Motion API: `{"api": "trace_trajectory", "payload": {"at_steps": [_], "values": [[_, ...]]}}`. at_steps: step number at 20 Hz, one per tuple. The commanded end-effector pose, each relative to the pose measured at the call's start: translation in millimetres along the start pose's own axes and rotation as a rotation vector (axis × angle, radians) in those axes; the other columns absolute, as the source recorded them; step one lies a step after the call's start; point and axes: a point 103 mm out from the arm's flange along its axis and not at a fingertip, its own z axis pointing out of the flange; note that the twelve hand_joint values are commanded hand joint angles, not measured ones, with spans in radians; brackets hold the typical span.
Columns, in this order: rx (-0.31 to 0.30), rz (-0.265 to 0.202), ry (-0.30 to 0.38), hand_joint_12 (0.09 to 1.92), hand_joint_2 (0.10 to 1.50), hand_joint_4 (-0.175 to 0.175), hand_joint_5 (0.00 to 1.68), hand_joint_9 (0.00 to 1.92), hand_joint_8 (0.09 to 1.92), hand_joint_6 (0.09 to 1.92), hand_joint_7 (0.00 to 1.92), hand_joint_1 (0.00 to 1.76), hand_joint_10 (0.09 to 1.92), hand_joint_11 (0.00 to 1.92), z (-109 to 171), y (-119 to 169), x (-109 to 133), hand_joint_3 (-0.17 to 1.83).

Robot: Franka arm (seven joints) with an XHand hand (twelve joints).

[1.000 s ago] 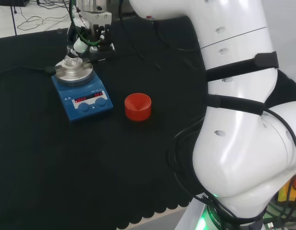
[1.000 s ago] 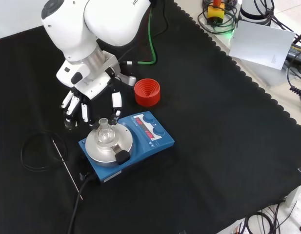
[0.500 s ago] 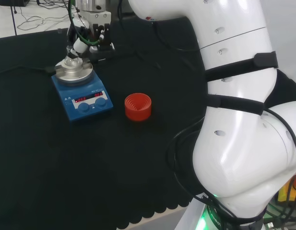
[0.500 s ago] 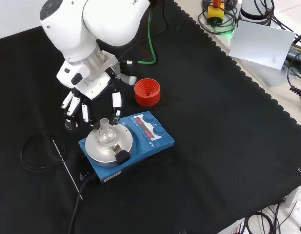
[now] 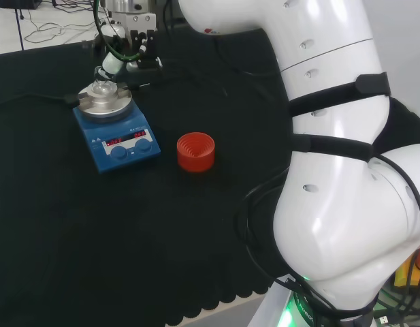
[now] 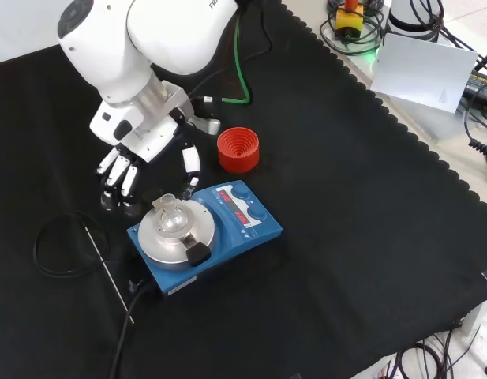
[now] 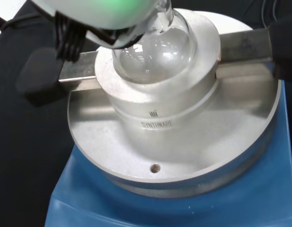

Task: Place the round-bottom flask on the heater.

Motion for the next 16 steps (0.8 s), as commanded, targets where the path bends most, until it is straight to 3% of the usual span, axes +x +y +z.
{"api": "trace_trajectory", "payload": {"at_steps": [1, 7, 16], "values": [[0.003, -0.004, 0.005, 1.41, 0.55, -0.023, 0.39, 0.33, 0.57, 0.49, 0.04, 0.93, 0.66, 0.01, 0.2, -15.2, -7.3, 0.64], [-0.027, 0.03, -0.02, 1.42, 0.55, -0.023, 0.41, 0.31, 0.57, 0.37, 0.04, 0.92, 0.67, 0.0, -8.4, -31.8, 2.9, 0.61], [-0.091, 0.061, -0.04, 1.42, 0.56, -0.023, 0.42, 0.31, 0.56, 0.33, 0.03, 0.91, 0.67, 0.0, -31.4, -89.0, 9.1, 0.6]]}}
